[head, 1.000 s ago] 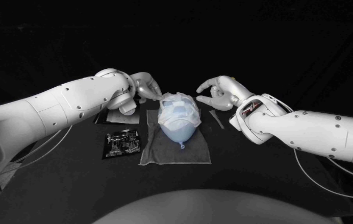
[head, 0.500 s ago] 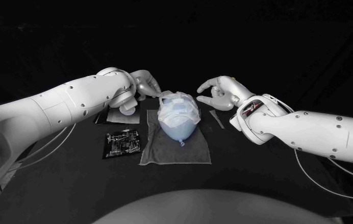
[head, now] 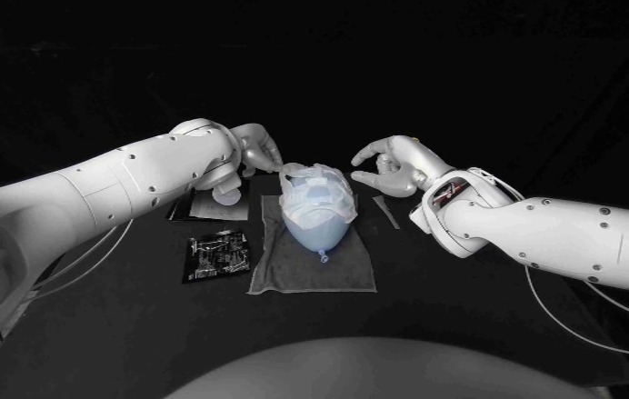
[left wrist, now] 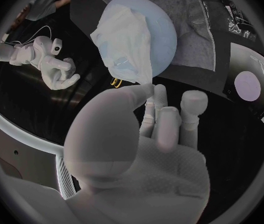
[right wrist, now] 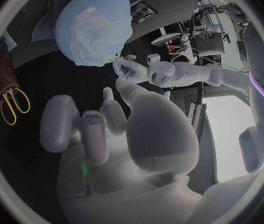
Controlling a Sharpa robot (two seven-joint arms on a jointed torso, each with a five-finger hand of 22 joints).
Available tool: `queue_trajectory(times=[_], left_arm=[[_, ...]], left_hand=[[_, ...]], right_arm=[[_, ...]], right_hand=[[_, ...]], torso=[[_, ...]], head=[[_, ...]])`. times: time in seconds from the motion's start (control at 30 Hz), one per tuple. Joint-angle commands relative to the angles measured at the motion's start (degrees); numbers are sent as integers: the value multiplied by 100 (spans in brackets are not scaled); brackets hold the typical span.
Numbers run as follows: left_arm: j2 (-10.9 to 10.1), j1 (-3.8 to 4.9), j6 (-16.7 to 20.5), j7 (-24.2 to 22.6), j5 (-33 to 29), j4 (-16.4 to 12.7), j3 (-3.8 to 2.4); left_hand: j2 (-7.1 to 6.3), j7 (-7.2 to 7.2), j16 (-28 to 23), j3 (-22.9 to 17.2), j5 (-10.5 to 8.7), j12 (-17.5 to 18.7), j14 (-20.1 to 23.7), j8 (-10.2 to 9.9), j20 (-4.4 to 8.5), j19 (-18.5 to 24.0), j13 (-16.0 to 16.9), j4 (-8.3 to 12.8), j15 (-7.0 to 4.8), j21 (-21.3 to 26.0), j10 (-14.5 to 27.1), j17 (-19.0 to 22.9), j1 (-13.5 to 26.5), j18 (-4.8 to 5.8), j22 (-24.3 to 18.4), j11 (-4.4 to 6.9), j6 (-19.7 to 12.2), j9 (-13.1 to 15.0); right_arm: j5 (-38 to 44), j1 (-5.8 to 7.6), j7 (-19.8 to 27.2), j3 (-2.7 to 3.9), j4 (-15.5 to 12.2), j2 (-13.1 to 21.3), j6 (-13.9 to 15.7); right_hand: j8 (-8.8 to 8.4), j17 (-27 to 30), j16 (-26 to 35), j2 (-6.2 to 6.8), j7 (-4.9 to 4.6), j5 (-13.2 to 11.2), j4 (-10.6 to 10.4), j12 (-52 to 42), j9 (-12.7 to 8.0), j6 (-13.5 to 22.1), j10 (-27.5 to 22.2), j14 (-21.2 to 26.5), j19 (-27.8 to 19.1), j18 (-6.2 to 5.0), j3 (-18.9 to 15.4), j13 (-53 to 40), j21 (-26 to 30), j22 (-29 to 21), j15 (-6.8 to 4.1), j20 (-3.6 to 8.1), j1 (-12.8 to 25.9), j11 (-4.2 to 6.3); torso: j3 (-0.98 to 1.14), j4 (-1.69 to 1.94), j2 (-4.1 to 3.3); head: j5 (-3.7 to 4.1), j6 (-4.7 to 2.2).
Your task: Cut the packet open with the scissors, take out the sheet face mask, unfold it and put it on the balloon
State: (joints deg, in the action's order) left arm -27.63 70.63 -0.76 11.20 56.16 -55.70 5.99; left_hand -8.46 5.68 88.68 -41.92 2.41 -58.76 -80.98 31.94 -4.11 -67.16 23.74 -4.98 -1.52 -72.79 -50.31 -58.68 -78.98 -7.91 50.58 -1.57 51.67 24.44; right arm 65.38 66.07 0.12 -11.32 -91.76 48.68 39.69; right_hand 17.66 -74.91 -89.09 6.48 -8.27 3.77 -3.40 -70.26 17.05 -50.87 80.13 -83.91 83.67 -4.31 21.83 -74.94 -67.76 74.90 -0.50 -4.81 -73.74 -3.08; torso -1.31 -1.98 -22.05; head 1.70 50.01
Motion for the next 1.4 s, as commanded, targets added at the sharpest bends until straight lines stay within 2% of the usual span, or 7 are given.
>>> queue_trajectory(times=[0.03, 0.27, 0.43, 0.8, 1.1, 1.4], left_arm=[[12, 7, -128, 3, 182, 19, -4], [27, 7, -179, 6, 154, 59, -5], [55, 7, -214, 25, 129, 88, -4], [164, 0, -334, 244, 24, 265, 14], [284, -51, -292, 364, 48, 495, 33], [330, -87, -500, 431, 97, 693, 45]], left_hand=[[-2, 9, -13, -37, 38, -36, -14, 56, 15, -42, 6, 1, -32, -24, -35, 4, 42, 56, 13, -8, 40, 511], [-2, 9, -13, -44, 38, -37, -13, 57, 15, -39, 7, 8, -33, -22, -35, 9, 46, 55, 6, -7, 42, 513], [-3, 8, -13, -48, 38, -38, -14, 57, 15, -45, 8, 12, -33, -27, -35, 6, 49, 57, 18, -7, 43, 515], [-19, 6, -18, -130, 42, -44, -11, 59, 14, -55, 18, 75, -36, -42, -37, 42, 92, 59, 37, -6, 61, 532], [-31, 5, -22, -201, 44, -54, -14, 57, 13, -77, 29, 128, -37, -64, -43, 58, 131, 64, 73, -6, 76, 546], [-55, 4, -27, -283, 47, -67, -16, 56, 10, -95, 43, 192, -40, -86, -43, 81, 181, 69, 105, -3, 97, 563]], right_arm=[[63, 3, -51, 4, 3, -5, -70], [72, 3, -60, 4, 7, -8, -72], [75, 3, -62, 4, 9, -14, -68], [83, 3, -66, 4, 2, -17, -50], [100, 3, -75, 4, -4, -18, -47], [119, 3, -93, 4, 5, -23, -44]], right_hand=[[-23, -1407, -11, 7, 5, -2, -15, -26, -4, -44, 50, -565, 100, 9, 25, -14, -20, 880, -41, 2, -58, -7], [-23, -1407, -11, 7, 5, -2, -15, -26, -4, -44, 50, -565, 100, 9, 25, -14, -20, 880, -41, 2, -58, -7], [-31, -1400, -5, 17, 5, -9, -11, -18, -11, -45, 47, -562, 97, 7, 25, -8, -8, 877, -41, 3, -63, -6], [-31, -1400, -5, 17, 5, -9, -11, -18, -11, -45, 47, -562, 97, 7, 25, -8, -8, 877, -41, 3, -63, -6], [-39, -1405, -9, 23, 6, -12, -6, -21, -17, -49, 49, -565, 99, 9, 28, -10, -18, 880, -42, 3, -70, -5], [-44, -1402, -7, 27, 6, -12, -2, -17, -21, -52, 47, -564, 99, 8, 32, -7, -16, 880, -43, 4, -78, -4]], torso=[[-4, 4, 1], [-6, 5, 4], [0, 4, 5], [1, -3, 1], [0, -2, 6], [-2, 2, 2]], head=[[-4, -1], [-10, -1], [-30, -1], [-30, -1], [-28, -1], [-11, -1]])
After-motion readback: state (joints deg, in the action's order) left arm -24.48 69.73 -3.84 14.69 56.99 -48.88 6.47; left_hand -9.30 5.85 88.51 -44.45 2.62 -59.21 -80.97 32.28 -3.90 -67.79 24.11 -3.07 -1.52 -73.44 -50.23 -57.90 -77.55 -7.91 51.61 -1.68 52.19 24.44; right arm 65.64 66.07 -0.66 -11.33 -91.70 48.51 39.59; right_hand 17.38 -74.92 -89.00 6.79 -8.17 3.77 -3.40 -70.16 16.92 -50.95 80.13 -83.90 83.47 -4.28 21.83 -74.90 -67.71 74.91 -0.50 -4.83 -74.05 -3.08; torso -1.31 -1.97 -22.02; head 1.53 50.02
